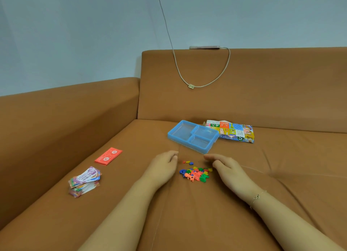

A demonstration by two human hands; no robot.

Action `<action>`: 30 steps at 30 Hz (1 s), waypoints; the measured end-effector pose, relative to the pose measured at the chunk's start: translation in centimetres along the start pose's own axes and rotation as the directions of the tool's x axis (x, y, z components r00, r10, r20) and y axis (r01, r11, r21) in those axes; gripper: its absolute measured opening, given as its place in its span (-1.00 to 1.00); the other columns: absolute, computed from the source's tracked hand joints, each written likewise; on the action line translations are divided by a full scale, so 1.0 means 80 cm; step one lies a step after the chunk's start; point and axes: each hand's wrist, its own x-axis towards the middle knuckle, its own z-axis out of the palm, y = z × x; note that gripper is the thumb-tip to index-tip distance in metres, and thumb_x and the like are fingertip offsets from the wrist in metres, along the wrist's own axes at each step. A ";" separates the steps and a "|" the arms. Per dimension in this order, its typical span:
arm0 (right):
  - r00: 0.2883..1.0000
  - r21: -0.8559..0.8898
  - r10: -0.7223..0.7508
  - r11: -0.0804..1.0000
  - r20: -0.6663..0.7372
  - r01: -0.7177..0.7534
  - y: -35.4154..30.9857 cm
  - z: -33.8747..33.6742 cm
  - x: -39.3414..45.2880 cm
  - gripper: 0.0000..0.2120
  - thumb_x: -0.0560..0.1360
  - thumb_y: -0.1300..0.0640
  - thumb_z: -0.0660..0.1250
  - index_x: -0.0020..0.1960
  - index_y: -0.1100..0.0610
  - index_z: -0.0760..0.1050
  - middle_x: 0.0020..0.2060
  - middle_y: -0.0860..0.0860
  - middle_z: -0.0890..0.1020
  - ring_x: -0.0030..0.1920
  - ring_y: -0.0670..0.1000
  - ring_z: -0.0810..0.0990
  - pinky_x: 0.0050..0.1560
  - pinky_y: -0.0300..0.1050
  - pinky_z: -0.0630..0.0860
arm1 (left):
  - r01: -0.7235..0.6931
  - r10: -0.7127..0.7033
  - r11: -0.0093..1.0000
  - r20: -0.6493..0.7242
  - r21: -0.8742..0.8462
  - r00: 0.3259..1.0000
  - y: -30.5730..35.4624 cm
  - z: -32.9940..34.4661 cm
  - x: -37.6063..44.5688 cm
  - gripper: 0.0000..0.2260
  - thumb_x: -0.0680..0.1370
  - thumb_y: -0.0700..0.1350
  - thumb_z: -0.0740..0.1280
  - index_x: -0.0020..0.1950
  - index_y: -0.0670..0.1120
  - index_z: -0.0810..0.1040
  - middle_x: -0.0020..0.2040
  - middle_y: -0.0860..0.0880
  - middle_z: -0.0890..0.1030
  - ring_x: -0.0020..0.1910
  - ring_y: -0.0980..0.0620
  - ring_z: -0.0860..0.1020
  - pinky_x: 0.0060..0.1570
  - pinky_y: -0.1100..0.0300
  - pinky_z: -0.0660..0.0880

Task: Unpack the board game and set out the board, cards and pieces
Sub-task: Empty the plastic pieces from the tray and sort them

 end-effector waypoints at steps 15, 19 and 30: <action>0.993 0.067 0.075 0.995 -0.090 -0.069 0.006 -0.019 -0.004 -0.66 0.52 0.32 0.12 0.10 0.01 0.56 0.04 -0.04 0.64 0.16 -0.06 0.54 0.23 -0.17 0.40 | -0.117 0.183 0.942 0.189 -0.314 0.965 0.031 0.012 -0.035 -0.72 0.65 -0.01 0.13 0.29 0.07 0.53 0.16 0.17 0.61 0.18 0.35 0.49 0.23 0.43 0.34; 0.999 -0.126 0.028 0.992 -0.032 -0.032 0.009 -0.030 -0.005 -0.66 0.50 0.33 0.19 0.16 0.08 0.58 0.06 -0.05 0.61 0.11 -0.09 0.53 0.12 -0.31 0.35 | 0.001 0.053 0.874 0.097 -0.485 0.994 0.023 0.012 -0.020 -0.76 0.62 -0.24 0.18 0.22 -0.08 0.55 0.09 -0.02 0.65 0.06 0.14 0.62 0.11 0.31 0.50; 0.987 -0.335 -0.108 0.931 0.120 0.142 0.005 -0.030 0.008 -0.86 0.44 0.14 0.43 0.00 0.03 0.66 0.04 -0.02 0.60 0.04 -0.06 0.54 0.14 -0.15 0.45 | 0.149 -0.069 0.967 0.352 -0.206 0.934 0.018 -0.018 0.010 -0.86 0.56 -0.04 0.32 0.05 0.07 0.65 0.10 0.15 0.63 0.11 0.24 0.54 0.19 0.31 0.41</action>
